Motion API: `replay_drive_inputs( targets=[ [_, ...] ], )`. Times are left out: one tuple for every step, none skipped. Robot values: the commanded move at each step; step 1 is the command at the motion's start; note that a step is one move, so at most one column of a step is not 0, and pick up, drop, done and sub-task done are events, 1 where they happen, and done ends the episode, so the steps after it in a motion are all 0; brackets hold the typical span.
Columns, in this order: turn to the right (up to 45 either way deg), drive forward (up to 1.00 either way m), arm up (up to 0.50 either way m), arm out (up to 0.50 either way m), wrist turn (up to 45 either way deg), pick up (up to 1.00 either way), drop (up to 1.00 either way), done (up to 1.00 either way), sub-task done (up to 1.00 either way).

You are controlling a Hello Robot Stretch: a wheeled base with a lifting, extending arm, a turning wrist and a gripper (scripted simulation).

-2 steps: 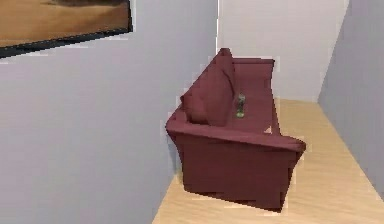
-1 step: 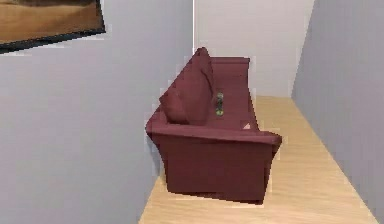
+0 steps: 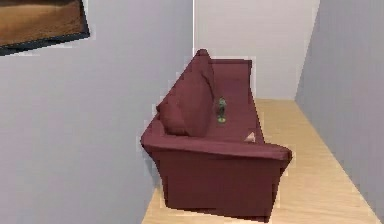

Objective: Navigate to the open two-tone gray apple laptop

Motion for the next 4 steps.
replay_drive_inputs(
  targets=[
    [42.0, 0.00, 0.00, 0.00, 0.0, 0.00, 0.00, 0.00, 0.00],
    [0.0, 0.45, 0.00, 0.00, 0.0, 0.00, 0.00, 0.00, 0.00],
    [45.0, 0.00, 0.00, 0.00, 0.0, 0.00, 0.00, 0.00, 0.00],
    [6.0, 0.00, 0.00, 0.00, 0.0, 0.00, 0.00, 0.00, 0.00]
  ],
)
